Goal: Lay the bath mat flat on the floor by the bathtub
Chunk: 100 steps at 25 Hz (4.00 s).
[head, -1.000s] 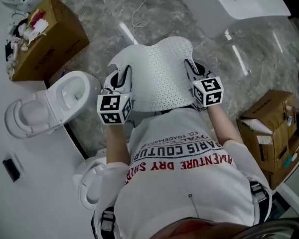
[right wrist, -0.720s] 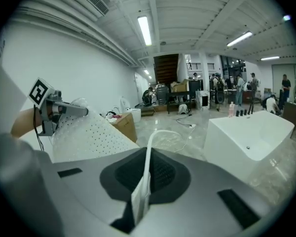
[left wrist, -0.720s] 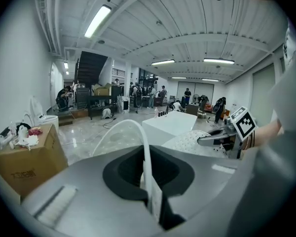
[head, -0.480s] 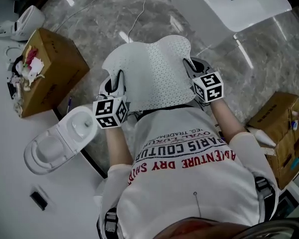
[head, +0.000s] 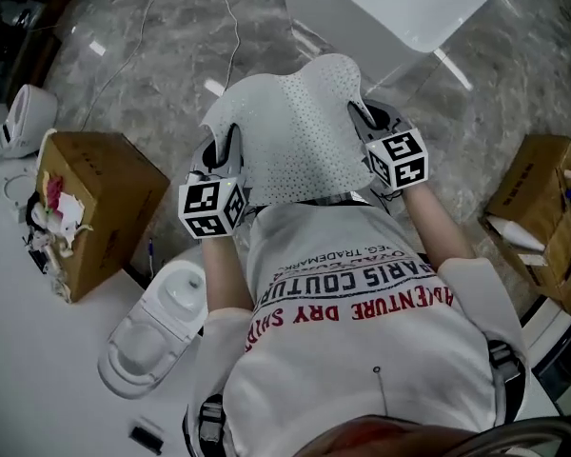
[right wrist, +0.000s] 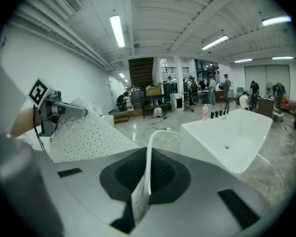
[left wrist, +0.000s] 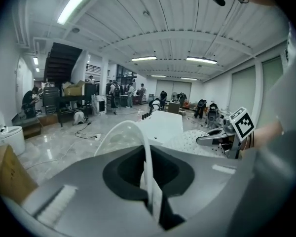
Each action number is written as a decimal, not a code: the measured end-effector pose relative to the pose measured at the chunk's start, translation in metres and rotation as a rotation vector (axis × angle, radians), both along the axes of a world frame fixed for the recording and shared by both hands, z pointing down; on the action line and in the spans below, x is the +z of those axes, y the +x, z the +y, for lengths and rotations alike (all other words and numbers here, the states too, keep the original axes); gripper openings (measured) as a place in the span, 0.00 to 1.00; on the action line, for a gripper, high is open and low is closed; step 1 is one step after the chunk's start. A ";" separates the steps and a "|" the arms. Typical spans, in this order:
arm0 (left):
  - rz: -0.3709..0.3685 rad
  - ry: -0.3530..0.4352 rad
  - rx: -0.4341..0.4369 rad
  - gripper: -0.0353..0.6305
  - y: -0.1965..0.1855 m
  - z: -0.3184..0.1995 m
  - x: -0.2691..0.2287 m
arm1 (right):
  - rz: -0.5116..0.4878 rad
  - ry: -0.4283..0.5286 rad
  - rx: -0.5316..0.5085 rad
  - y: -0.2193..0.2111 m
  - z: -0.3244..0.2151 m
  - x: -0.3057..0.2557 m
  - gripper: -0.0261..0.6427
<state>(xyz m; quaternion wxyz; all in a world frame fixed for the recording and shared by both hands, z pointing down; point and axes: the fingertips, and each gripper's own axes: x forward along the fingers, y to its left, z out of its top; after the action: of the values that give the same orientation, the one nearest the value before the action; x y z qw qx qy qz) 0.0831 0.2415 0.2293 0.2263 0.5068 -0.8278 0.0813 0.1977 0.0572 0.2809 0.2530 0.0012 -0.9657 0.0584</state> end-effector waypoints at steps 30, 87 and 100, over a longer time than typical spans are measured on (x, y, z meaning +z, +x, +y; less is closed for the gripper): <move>0.148 -0.182 0.704 0.08 -0.310 -0.220 0.158 | 0.205 -0.090 0.746 -0.193 -0.078 0.120 0.06; 0.103 -0.578 0.376 0.08 -0.453 -0.326 0.892 | 0.716 -0.181 0.946 -0.049 -0.200 0.833 0.06; 0.006 -0.513 0.373 0.72 -0.472 -0.340 0.867 | 0.795 -0.090 0.922 -0.050 -0.215 0.831 0.48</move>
<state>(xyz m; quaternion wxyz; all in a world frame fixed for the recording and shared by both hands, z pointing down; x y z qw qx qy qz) -0.3887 -0.0983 1.0967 0.3301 0.5765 -0.6726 0.3260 0.1479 -0.1578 1.1121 0.5424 0.4302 -0.6939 0.1977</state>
